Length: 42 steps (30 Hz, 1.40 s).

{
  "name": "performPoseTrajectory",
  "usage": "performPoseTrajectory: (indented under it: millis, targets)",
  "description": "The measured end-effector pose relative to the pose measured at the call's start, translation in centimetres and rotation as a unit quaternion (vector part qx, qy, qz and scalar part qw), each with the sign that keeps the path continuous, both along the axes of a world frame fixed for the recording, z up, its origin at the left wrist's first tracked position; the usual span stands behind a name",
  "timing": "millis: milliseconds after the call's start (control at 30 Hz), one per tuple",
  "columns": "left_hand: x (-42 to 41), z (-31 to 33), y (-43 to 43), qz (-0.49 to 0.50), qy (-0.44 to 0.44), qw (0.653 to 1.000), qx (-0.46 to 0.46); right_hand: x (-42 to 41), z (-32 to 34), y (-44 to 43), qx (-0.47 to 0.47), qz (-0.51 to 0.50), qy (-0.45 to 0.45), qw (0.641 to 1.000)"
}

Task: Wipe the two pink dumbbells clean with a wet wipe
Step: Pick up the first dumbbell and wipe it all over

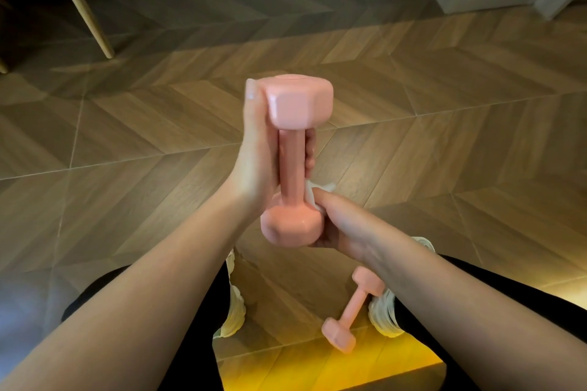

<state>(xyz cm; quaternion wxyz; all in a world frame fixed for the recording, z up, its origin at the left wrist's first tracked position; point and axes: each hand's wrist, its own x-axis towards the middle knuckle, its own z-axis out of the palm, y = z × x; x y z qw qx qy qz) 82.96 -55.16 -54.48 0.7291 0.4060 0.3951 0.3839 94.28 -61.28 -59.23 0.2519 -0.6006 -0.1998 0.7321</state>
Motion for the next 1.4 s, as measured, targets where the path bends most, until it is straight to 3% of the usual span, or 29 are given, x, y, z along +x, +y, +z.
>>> performPoseTrajectory:
  millis: [100, 233, 467, 600, 800, 933, 1033, 1200, 1267, 1333, 1400]
  targets:
    - [0.5, -0.2, -0.4, 0.026, 0.096, 0.995, 0.0, 0.0, -0.2, -0.2, -0.018, -0.024, 0.002, 1.0]
    - [0.4, -0.3, -0.6, 0.057, 0.144, 0.988, 0.017, 0.0, -0.2, -0.3, -0.021, -0.047, 0.036, 0.998]
    - [0.4, 0.3, -0.7, 0.058, 0.09, 0.994, 0.02, -0.8, -0.1, -0.3, -0.02, -0.004, 0.01, 1.0]
    - [0.2, 0.2, -0.7, 0.006, 0.042, 0.999, 0.029, -0.3, 0.2, -0.4, -0.045, 0.048, 0.076, 0.995]
    - [-0.1, -0.1, 0.0, -0.045, 0.029, 0.998, 0.027, -0.4, 0.4, -0.6, -0.035, -0.018, 0.098, 0.994]
    - [0.2, -0.3, 0.4, -0.027, 0.108, 0.993, 0.041, -0.1, 0.2, -0.8, -0.033, -0.062, 0.068, 0.995]
    - [0.4, -0.5, 0.2, 0.007, 0.105, 0.994, 0.015, -0.1, -0.4, -1.0, -0.013, -0.052, 0.023, 0.998]
    - [0.1, -0.3, -0.3, 0.002, 0.104, 0.994, 0.036, -0.5, -0.2, -0.6, 0.026, 0.064, -0.085, 0.994]
    - [0.1, -0.2, -0.5, -0.008, 0.111, 0.993, 0.04, 0.3, -0.2, -0.3, 0.087, 0.086, -0.156, 0.98]
    - [-0.1, -0.2, -0.7, -0.021, 0.14, 0.989, 0.046, 1.6, 0.0, 0.3, 0.154, 0.037, -0.21, 0.965]
    - [-0.3, -0.3, -1.0, -0.036, 0.172, 0.983, 0.05, 3.2, 0.6, 1.1, 0.189, -0.081, -0.206, 0.957]
